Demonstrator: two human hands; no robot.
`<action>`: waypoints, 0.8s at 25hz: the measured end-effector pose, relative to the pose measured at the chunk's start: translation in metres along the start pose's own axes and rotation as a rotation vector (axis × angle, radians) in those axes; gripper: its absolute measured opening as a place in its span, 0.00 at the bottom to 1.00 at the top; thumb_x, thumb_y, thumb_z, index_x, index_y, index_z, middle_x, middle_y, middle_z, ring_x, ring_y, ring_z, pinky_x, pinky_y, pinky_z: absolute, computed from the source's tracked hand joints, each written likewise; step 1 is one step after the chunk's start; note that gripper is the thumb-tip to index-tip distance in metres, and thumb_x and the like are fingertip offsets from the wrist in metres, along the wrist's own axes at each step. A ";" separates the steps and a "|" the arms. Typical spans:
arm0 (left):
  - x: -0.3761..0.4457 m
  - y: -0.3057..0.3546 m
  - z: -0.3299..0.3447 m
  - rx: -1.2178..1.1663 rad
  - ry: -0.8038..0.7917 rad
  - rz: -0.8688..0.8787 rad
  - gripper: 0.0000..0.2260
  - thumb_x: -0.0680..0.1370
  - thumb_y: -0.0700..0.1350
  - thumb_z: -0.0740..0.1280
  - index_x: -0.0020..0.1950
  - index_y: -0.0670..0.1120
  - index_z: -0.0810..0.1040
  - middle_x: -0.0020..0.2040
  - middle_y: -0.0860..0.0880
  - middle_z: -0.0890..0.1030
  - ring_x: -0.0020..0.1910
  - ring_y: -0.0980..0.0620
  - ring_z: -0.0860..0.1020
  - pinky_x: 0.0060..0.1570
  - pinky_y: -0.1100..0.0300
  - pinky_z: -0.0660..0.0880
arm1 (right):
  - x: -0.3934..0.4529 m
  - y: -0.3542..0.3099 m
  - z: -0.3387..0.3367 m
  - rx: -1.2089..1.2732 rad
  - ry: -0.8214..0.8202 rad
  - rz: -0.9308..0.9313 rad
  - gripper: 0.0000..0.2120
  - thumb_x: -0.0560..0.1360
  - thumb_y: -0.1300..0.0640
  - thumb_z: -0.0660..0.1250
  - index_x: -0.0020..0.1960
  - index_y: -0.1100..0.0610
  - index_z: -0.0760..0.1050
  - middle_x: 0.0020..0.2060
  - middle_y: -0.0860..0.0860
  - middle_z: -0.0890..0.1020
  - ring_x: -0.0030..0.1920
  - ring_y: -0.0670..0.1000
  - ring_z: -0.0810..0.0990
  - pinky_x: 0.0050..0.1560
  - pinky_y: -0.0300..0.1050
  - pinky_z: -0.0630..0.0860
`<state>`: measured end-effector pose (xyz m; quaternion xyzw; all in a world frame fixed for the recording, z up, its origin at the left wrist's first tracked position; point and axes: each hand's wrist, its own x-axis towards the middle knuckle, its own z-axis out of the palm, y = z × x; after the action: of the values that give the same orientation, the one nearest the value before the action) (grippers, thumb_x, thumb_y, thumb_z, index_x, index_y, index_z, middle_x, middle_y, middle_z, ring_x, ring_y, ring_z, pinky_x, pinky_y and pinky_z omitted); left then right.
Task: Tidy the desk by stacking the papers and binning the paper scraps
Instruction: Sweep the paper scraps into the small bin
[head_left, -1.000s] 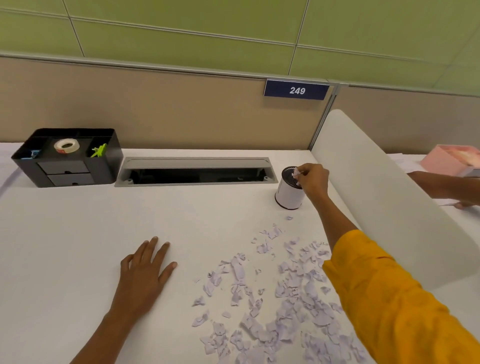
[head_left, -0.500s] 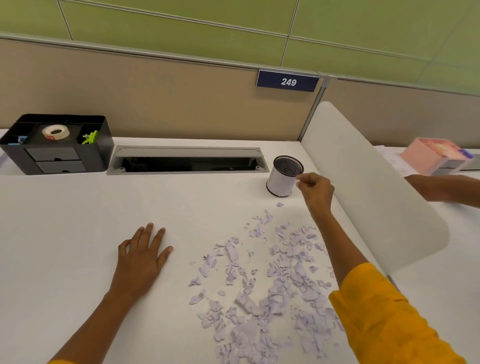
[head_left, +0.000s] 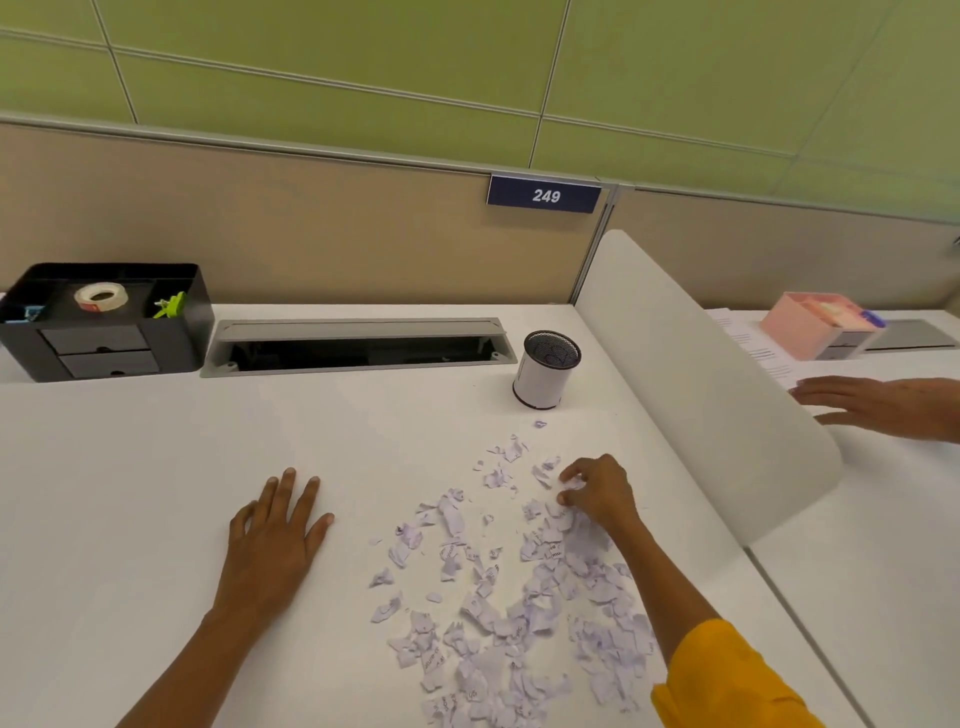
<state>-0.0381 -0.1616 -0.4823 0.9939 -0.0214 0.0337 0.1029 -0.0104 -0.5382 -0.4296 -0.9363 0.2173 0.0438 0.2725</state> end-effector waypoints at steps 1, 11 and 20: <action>0.000 0.000 -0.001 -0.002 0.006 0.003 0.32 0.80 0.60 0.40 0.63 0.42 0.75 0.63 0.37 0.76 0.60 0.38 0.76 0.53 0.46 0.69 | 0.000 0.000 -0.001 0.016 -0.011 0.013 0.08 0.66 0.64 0.74 0.44 0.57 0.82 0.47 0.58 0.81 0.42 0.54 0.80 0.45 0.44 0.78; 0.009 -0.002 -0.001 0.031 0.091 0.014 0.32 0.80 0.61 0.40 0.57 0.43 0.78 0.56 0.40 0.79 0.55 0.40 0.75 0.47 0.45 0.66 | 0.015 -0.020 -0.029 0.507 0.032 -0.020 0.04 0.68 0.71 0.71 0.39 0.64 0.81 0.34 0.58 0.83 0.29 0.52 0.81 0.37 0.41 0.82; 0.031 -0.004 0.004 -0.065 0.122 0.055 0.31 0.79 0.63 0.43 0.55 0.43 0.78 0.60 0.40 0.76 0.62 0.39 0.73 0.58 0.47 0.68 | 0.087 -0.079 -0.082 0.680 0.172 -0.111 0.07 0.65 0.74 0.72 0.42 0.67 0.80 0.29 0.55 0.79 0.22 0.44 0.78 0.29 0.35 0.78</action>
<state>-0.0072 -0.1599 -0.4848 0.9852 -0.0434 0.0965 0.1351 0.0985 -0.5553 -0.3388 -0.8026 0.1903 -0.1249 0.5514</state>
